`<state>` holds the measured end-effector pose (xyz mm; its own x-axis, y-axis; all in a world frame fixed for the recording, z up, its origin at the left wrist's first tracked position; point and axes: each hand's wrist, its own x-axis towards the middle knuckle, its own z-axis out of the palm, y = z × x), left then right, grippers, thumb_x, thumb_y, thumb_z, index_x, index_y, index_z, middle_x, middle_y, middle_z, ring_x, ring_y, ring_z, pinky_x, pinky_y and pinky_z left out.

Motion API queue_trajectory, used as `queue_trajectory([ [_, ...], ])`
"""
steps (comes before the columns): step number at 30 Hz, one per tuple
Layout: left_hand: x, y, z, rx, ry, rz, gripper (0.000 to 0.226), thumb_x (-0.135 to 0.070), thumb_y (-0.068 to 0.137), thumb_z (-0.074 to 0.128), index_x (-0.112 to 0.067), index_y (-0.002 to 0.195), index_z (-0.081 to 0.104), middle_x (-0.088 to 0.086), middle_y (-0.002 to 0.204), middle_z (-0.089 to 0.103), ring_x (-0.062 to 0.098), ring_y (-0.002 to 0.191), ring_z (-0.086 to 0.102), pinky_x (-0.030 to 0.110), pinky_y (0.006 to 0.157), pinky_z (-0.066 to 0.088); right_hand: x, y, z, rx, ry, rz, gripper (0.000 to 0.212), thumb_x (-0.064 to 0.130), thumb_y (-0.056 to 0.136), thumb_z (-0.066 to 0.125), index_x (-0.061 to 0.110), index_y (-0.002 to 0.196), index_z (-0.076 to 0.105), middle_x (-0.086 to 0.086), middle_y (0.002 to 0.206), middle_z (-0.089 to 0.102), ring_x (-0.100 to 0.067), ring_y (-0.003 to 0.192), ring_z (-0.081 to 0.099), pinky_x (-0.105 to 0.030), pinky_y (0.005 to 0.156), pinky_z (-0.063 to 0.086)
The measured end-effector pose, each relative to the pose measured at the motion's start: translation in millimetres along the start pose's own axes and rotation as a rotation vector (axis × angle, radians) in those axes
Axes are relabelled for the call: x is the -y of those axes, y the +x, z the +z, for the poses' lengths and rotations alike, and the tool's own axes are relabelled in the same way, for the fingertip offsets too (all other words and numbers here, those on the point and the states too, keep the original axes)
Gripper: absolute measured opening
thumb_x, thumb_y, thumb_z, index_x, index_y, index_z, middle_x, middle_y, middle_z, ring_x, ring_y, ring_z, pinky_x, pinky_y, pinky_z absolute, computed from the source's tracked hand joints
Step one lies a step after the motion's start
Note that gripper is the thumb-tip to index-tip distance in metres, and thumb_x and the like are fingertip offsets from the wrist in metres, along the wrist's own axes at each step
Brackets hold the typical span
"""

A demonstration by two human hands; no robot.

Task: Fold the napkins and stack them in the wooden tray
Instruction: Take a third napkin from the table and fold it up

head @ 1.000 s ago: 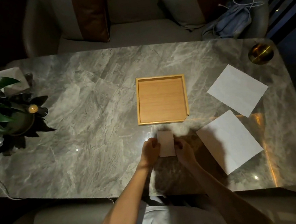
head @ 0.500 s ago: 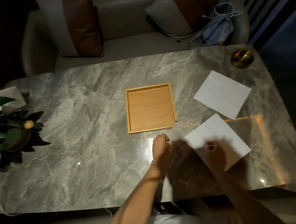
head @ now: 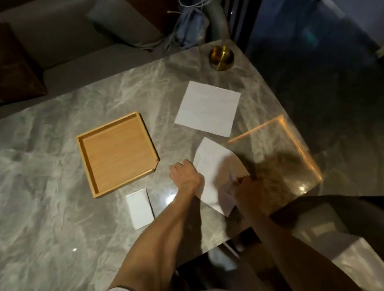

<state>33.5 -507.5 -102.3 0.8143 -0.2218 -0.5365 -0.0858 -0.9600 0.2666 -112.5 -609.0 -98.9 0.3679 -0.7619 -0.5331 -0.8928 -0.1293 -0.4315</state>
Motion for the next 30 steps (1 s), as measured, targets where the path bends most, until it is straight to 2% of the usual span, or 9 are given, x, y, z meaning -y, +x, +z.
queue_trajectory([
  [5,15,-12,-51,0.108,-0.504,0.185,0.016,0.004,0.094,0.048,-0.012,0.095,0.046,0.003,0.091,0.054,0.023,0.092,0.052,0.026,0.069,0.042,22,-14,-6,0.138,0.349,0.006,0.024,0.020,0.096,0.060,0.005,0.114,0.056,-0.004,0.097,0.061,-0.034,0.102,0.065,-0.037,0.080,0.050],
  [9,30,-33,-150,0.059,-0.492,0.437,0.026,0.015,0.089,0.049,-0.008,0.100,0.052,0.010,0.092,0.054,0.019,0.084,0.047,0.032,0.075,0.036,57,-25,-27,0.449,0.349,-0.106,0.045,0.027,0.090,0.073,0.010,0.128,0.054,-0.015,0.127,0.063,-0.014,0.103,0.067,-0.028,0.088,0.054],
  [12,36,-56,-239,0.028,-0.413,0.574,0.016,0.009,0.094,0.054,-0.003,0.101,0.061,0.013,0.095,0.061,0.020,0.085,0.052,0.035,0.077,0.040,119,-38,-57,0.517,0.468,-0.337,0.095,0.040,0.077,0.084,0.036,0.153,0.026,-0.006,0.159,0.037,-0.017,0.140,0.046,-0.045,0.116,0.041],
  [15,43,-90,-325,0.007,-0.429,0.683,0.009,0.002,0.100,0.056,-0.001,0.100,0.064,-0.001,0.089,0.064,0.008,0.082,0.056,0.025,0.075,0.041,210,-64,-91,0.659,0.395,-0.551,0.117,0.068,0.058,0.084,0.059,0.149,0.011,0.013,0.162,0.022,-0.015,0.145,0.028,-0.051,0.120,0.029],
  [19,64,-142,-422,-0.063,-0.558,0.712,0.010,-0.001,0.101,0.058,-0.007,0.105,0.065,-0.020,0.083,0.069,-0.009,0.072,0.059,0.006,0.064,0.042,312,-103,-120,0.868,0.462,-0.733,0.073,0.062,0.065,0.083,0.034,0.129,0.061,0.009,0.129,0.069,-0.015,0.118,0.067,-0.044,0.103,0.054],
  [22,94,-165,-464,-0.194,-0.754,0.664,0.011,-0.010,0.100,0.063,-0.011,0.109,0.068,-0.011,0.087,0.069,0.001,0.075,0.059,0.011,0.063,0.045,359,-137,-124,0.838,0.599,-0.848,0.033,0.046,0.074,0.078,0.023,0.098,0.078,-0.003,0.101,0.080,-0.025,0.091,0.075,-0.029,0.069,0.061],
  [24,117,-169,-472,-0.336,-1.166,0.606,0.021,-0.021,0.098,0.064,-0.016,0.117,0.070,-0.003,0.102,0.073,0.013,0.090,0.068,0.021,0.072,0.055,379,-158,-125,0.800,0.727,-0.862,0.025,0.037,0.082,0.076,0.019,0.099,0.079,-0.007,0.100,0.080,-0.027,0.090,0.075,-0.031,0.068,0.060],
  [27,140,-166,-453,-0.034,-1.806,0.601,0.049,-0.046,0.104,0.048,-0.014,0.141,0.058,0.016,0.142,0.061,0.036,0.128,0.061,0.049,0.105,0.051,395,-178,-129,0.684,0.812,-0.902,0.018,0.033,0.089,0.073,0.020,0.101,0.078,-0.001,0.099,0.080,-0.019,0.089,0.077,-0.034,0.074,0.062],
  [30,145,-155,-421,0.032,-1.599,0.529,0.074,-0.067,0.097,0.045,-0.017,0.151,0.046,0.013,0.154,0.050,0.033,0.142,0.048,0.047,0.116,0.041,398,-187,-143,0.546,0.839,-0.911,0.012,0.033,0.090,0.071,0.024,0.098,0.074,0.005,0.091,0.079,-0.015,0.080,0.077,-0.027,0.061,0.061],
])
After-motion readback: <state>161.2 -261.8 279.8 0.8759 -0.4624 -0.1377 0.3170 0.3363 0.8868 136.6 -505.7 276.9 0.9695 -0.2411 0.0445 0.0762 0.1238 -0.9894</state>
